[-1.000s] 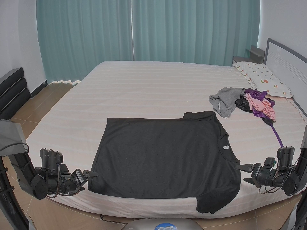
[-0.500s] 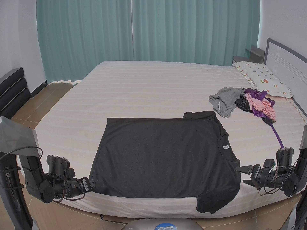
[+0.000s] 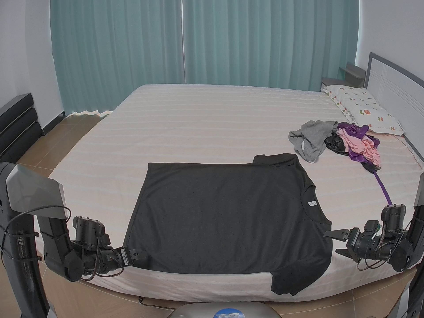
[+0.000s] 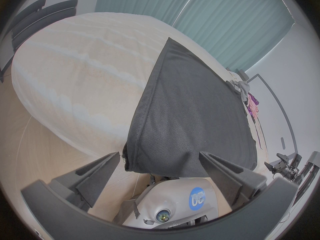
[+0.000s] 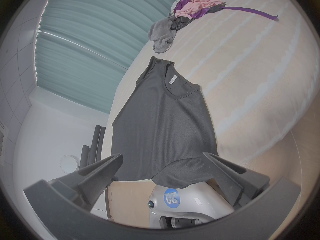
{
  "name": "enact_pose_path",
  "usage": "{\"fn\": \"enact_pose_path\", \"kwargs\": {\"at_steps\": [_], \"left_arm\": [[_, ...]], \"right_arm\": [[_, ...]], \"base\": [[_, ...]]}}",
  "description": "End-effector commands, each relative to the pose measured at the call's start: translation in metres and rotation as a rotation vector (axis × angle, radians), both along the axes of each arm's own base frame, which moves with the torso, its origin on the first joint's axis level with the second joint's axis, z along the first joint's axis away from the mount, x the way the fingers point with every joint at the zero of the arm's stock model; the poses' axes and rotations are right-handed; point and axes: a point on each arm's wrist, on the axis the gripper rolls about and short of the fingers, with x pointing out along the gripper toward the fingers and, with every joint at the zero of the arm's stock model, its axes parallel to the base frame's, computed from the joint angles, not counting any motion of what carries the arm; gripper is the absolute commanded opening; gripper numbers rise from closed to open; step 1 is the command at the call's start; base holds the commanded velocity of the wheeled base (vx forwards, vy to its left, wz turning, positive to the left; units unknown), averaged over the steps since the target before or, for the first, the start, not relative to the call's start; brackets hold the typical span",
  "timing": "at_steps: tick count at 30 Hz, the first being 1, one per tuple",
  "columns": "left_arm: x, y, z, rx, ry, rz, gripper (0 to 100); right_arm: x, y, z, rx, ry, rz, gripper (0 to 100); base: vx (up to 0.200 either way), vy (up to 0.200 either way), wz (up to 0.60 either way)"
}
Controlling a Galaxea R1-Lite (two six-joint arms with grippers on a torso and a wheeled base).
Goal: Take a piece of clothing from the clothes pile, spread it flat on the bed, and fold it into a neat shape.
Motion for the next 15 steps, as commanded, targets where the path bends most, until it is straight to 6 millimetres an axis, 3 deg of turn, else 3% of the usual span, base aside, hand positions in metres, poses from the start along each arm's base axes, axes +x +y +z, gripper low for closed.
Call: {"fn": "enact_pose_path", "kwargs": {"at_steps": [1,7,8,15], "left_arm": [[0.0026,-0.0004,-0.0023,-0.001,0.003,0.001,100],[0.0052,0.0001,-0.0020,-0.007,-0.004,0.005,100],[0.0051,-0.0003,-0.0020,-0.011,-0.002,0.008,0],[-0.0003,0.0027,-0.0021,-0.017,0.018,0.034,0]], "right_arm": [[0.0001,0.0000,-0.0003,0.000,0.001,0.000,100],[0.0001,0.0000,-0.0006,0.000,0.002,0.000,100],[0.0005,0.0000,-0.0005,-0.001,0.000,0.001,100],[0.0005,0.0000,-0.0009,0.000,0.002,0.000,100]], "base": [[0.000,0.000,0.00],[0.000,0.000,0.00],[0.000,0.000,0.00],[0.000,0.000,0.00]]}}
